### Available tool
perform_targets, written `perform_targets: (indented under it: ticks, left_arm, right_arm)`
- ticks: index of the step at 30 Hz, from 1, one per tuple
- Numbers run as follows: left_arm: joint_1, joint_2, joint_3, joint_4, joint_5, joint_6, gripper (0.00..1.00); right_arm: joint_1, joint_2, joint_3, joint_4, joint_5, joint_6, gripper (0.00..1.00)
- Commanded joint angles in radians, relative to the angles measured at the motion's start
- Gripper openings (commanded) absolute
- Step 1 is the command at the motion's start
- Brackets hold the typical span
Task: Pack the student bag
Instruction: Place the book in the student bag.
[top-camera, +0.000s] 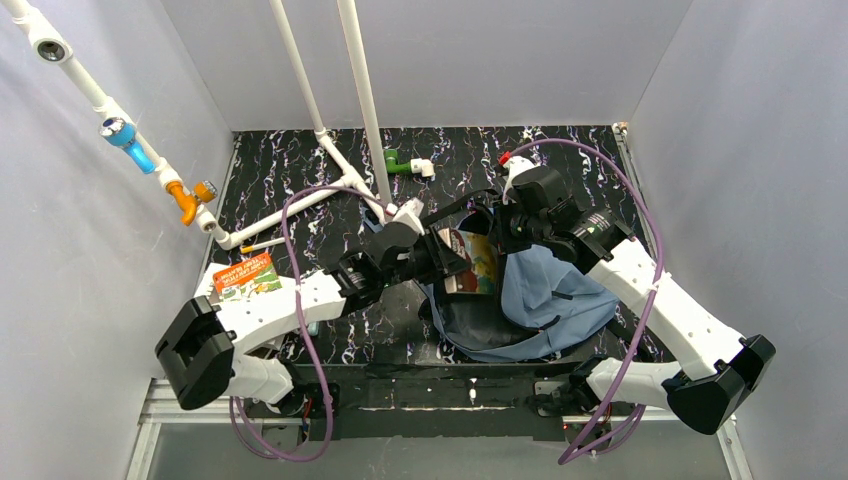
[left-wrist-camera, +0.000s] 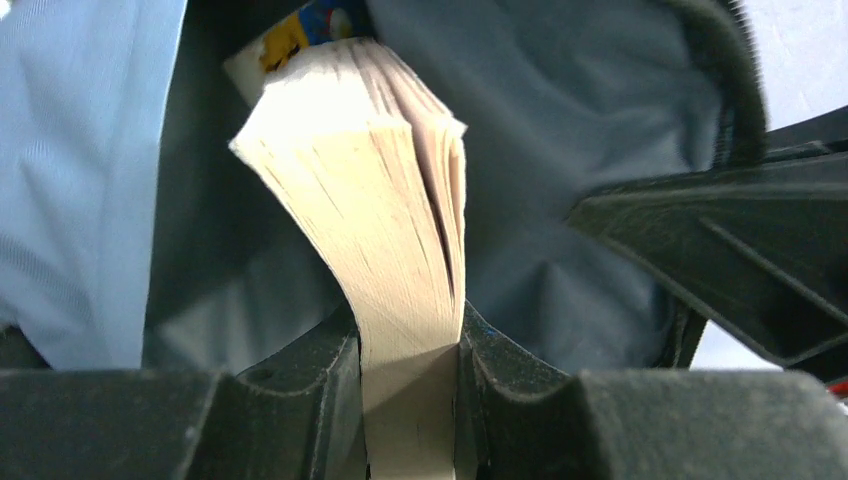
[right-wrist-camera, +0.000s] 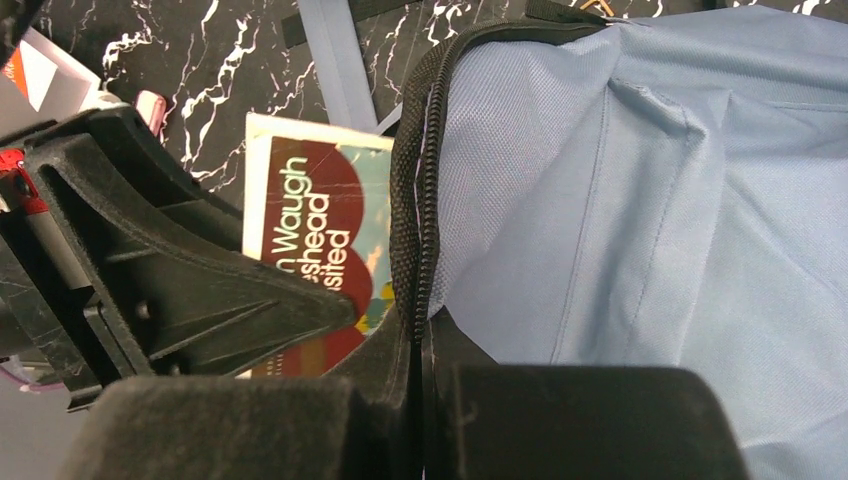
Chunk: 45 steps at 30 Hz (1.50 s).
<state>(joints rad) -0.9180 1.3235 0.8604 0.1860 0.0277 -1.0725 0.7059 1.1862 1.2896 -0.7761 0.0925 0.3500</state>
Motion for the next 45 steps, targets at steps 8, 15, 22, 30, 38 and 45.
perform_targets:
  ticks: [8, 15, 22, 30, 38, 45]
  left_arm:
    - [0.019, 0.077, 0.121, 0.191, -0.013, 0.215, 0.00]
    - [0.025, 0.186, 0.098, 0.370, 0.041, 0.201, 0.00]
    - [0.008, 0.303, 0.072, 0.498, 0.085, 0.093, 0.00]
    - [-0.096, 0.539, 0.189, 0.556, -0.228, -0.129, 0.00]
    - [-0.112, 0.718, 0.342, 0.532, -0.270, -0.183, 0.07]
    - [-0.112, 0.607, 0.250, 0.347, -0.234, -0.199, 0.73]
  right_arm:
    - [-0.003, -0.013, 0.052, 0.115, -0.072, 0.028, 0.01]
    - [-0.003, -0.012, 0.048, 0.122, -0.084, 0.037, 0.01]
    - [-0.003, -0.014, 0.032, 0.143, -0.122, 0.051, 0.01]
    - [-0.003, -0.011, 0.022, 0.158, -0.169, 0.100, 0.01]
    - [-0.003, -0.026, 0.061, 0.102, -0.130, 0.092, 0.01]
    - [-0.003, -0.032, 0.027, 0.112, -0.112, 0.067, 0.01]
